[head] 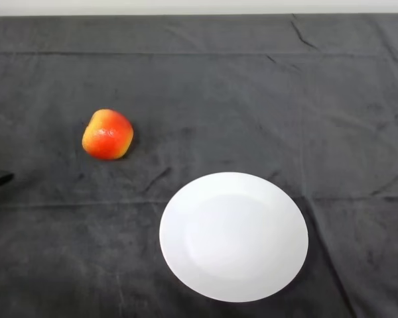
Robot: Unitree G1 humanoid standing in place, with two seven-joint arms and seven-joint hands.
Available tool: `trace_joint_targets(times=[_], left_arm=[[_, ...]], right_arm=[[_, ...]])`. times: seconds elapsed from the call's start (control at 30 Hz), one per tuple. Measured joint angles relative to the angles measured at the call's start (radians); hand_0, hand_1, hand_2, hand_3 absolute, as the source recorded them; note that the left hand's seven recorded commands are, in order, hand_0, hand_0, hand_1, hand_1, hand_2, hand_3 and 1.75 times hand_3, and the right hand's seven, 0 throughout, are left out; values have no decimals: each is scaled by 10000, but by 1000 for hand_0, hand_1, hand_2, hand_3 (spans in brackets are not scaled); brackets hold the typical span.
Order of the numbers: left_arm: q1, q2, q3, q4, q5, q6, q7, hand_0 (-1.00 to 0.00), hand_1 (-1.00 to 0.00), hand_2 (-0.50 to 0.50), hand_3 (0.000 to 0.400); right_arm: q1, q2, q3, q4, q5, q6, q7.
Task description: Move the apple to the plate
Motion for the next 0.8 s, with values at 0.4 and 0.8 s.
trace_joint_targets(times=[0.4, 0.8], left_arm=[[-495, -756, -274, -7, 407, 48, -429, 0, 0, 0, 0], [-1083, -1481, -559, -6, 616, 578, -700, 0, 0, 0, 0]], right_arm=[[0, 0, 0, -1, 3, 0, 1], [0, 0, 0, 0, 1, 0, 0]])
